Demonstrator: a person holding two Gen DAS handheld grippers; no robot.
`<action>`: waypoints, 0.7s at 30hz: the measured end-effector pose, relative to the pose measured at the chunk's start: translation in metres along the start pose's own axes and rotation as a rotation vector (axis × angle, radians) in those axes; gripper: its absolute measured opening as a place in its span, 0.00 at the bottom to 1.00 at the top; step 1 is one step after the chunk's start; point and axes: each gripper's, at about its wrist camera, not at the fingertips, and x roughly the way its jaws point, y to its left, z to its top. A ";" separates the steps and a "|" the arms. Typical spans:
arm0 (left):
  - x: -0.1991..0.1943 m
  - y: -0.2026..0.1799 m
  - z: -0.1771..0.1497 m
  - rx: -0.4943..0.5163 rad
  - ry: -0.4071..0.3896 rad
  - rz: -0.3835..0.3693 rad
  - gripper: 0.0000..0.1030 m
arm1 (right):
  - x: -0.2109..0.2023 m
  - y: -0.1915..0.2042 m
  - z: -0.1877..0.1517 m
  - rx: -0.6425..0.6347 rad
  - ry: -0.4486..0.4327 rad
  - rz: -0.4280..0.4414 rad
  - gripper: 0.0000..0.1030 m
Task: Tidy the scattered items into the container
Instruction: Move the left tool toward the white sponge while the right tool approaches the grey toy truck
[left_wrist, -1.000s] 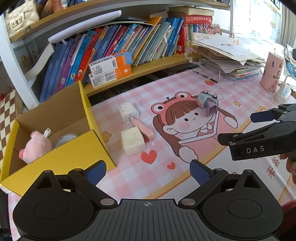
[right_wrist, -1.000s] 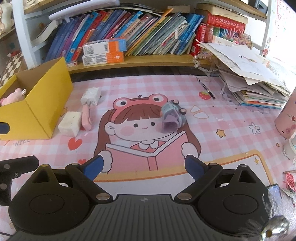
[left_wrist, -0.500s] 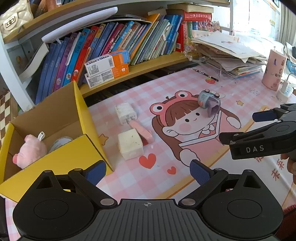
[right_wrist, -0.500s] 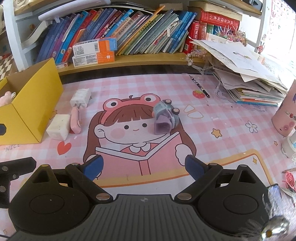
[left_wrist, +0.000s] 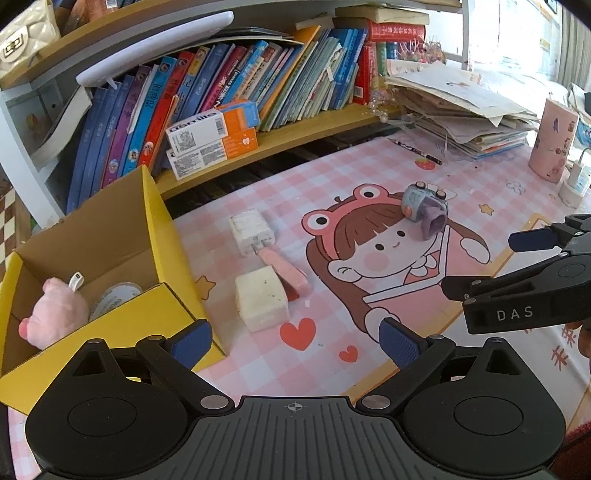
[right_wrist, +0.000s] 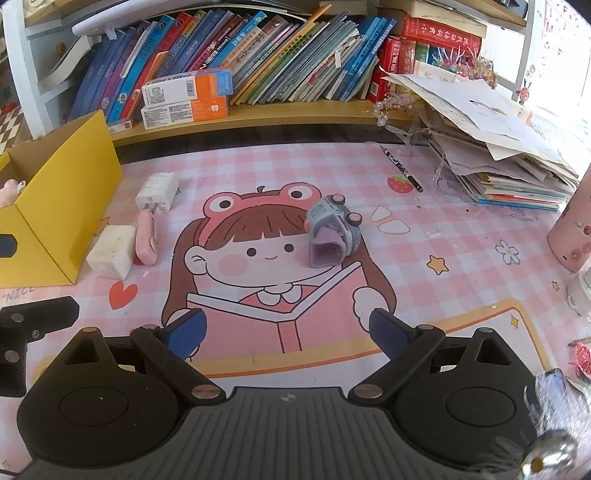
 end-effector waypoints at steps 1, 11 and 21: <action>0.001 0.000 0.000 0.000 0.001 0.000 0.96 | 0.001 0.000 0.000 0.002 0.002 0.001 0.92; 0.008 0.004 0.004 -0.028 -0.016 -0.044 0.96 | 0.007 -0.002 0.003 -0.004 0.004 0.011 0.92; 0.020 -0.005 0.012 0.052 -0.046 -0.006 0.82 | 0.016 -0.005 0.009 -0.011 0.003 0.022 0.88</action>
